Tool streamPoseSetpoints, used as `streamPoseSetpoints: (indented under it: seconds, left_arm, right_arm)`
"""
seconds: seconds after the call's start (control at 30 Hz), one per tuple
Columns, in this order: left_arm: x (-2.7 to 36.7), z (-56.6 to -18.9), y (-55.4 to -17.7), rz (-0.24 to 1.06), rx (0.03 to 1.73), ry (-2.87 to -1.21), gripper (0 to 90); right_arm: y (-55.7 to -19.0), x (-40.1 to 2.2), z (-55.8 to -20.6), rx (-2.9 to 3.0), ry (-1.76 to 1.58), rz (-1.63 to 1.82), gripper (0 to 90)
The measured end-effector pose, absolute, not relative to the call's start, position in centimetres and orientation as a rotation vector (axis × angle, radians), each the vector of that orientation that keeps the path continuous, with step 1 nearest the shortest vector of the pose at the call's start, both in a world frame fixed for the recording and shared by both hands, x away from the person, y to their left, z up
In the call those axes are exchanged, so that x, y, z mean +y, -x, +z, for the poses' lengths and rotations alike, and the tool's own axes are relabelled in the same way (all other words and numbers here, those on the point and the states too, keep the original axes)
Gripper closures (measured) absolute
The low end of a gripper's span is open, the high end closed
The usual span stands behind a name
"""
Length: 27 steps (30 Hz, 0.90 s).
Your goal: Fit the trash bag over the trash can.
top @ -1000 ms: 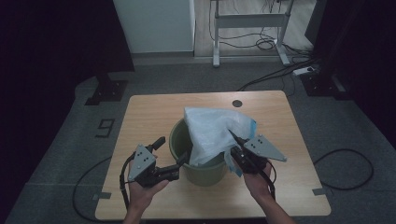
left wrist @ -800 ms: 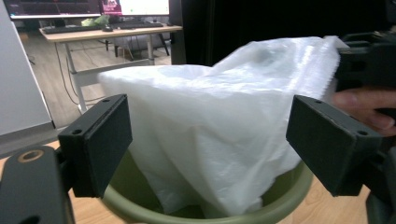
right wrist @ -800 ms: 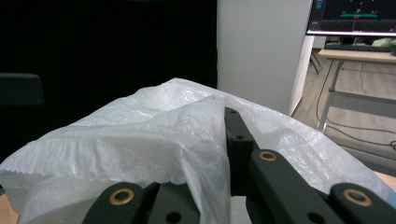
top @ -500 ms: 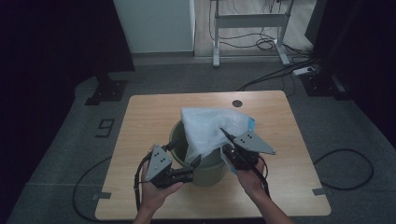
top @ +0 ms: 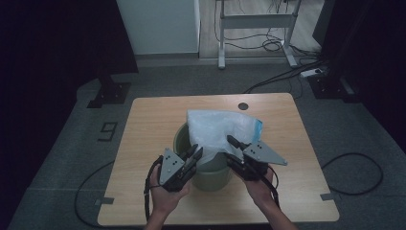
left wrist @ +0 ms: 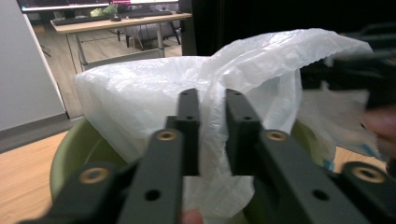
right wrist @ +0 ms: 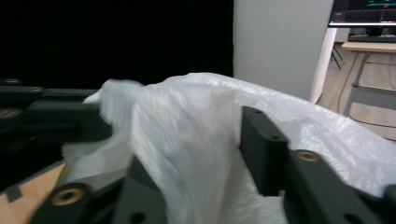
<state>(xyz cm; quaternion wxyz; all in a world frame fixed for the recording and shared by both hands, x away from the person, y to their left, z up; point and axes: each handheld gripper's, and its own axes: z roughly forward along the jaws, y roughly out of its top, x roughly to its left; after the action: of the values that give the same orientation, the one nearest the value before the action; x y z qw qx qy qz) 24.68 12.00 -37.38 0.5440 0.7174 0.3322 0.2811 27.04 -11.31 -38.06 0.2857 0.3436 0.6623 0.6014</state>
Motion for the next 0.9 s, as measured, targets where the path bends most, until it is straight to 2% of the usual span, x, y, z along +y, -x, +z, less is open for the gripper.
streamPoseSetpoints:
  seconds: [0.1,0.13,0.33,0.6,0.9]
  left_arm:
    - [11.8,-37.4,-24.8,0.665,0.798,-1.711,86.8]
    - [11.8,-37.4,-24.9,0.661,0.799,-1.711,88.2]
    - [12.3,-37.3,-25.3,0.616,0.827,-1.650,89.5]
    - [13.5,-36.9,-25.6,0.599,0.861,-1.593,89.9]
    - [14.4,-36.8,-25.7,0.596,0.884,-1.553,90.0]
  right_arm:
    - [-26.1,-11.7,-38.9,1.743,-0.908,1.614,48.7]
    - [-25.6,-11.9,-39.2,1.728,-0.914,1.601,42.7]
    - [-23.7,-12.6,-39.8,1.680,-0.925,1.620,33.6]
    - [-20.7,-13.9,-42.4,1.635,-0.925,1.621,31.4]
    - [-20.8,-14.6,-45.2,1.680,-1.016,1.547,28.0]
